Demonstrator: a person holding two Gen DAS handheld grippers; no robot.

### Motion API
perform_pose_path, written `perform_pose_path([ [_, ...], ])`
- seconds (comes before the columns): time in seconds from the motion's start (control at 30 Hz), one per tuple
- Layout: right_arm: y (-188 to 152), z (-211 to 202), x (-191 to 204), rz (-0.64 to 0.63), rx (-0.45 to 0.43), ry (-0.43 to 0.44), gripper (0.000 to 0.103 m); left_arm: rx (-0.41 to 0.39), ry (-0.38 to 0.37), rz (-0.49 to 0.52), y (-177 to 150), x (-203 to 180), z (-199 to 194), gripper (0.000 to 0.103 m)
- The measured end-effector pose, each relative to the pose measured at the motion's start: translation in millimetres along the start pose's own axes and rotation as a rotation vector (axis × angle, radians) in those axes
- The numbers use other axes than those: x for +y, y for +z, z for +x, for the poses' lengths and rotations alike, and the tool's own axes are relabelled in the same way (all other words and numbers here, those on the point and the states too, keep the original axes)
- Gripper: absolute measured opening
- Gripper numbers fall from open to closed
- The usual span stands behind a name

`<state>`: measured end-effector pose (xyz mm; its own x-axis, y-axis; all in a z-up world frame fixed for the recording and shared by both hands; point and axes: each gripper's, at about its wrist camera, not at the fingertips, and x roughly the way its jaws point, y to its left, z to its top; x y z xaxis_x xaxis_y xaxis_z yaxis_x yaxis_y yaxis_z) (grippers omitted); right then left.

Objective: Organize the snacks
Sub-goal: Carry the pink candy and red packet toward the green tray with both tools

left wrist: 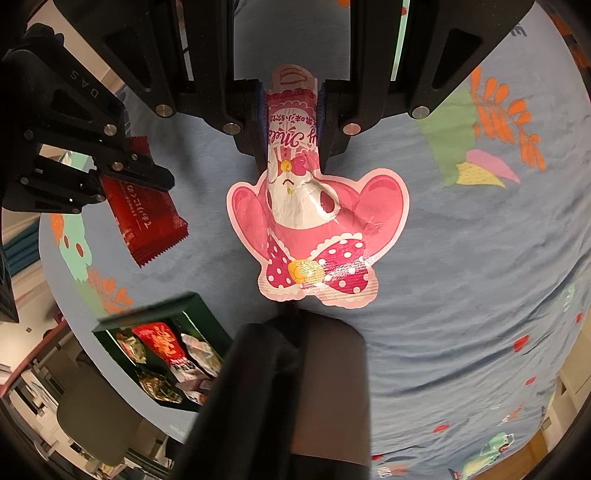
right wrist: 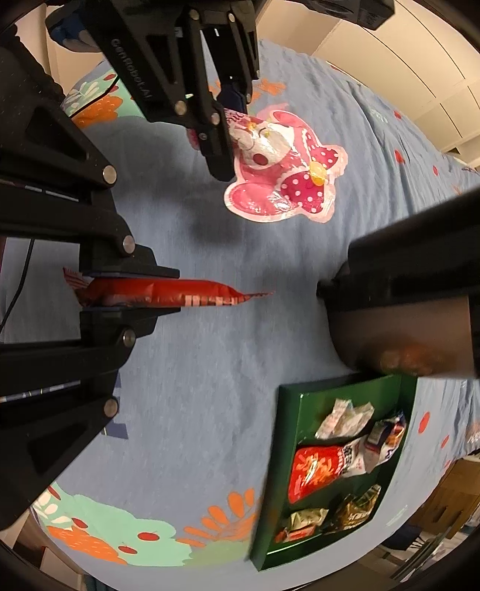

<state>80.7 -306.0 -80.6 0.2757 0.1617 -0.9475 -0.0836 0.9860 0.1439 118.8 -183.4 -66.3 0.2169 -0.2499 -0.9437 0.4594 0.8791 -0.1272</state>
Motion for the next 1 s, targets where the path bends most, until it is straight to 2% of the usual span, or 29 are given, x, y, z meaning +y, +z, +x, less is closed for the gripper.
perform_pose_path([
  [0.53,-9.7,-3.7,-46.4,0.095,-0.006,-0.031,0.083,0.047,-0.044,0.088,10.9,-45.3,17.8,0.017],
  [1.0,-21.7,-26.4,-102.9,0.199,-0.046,-0.077,0.083,0.059,-0.086,0.171,24.9,-95.8,21.1,0.017],
])
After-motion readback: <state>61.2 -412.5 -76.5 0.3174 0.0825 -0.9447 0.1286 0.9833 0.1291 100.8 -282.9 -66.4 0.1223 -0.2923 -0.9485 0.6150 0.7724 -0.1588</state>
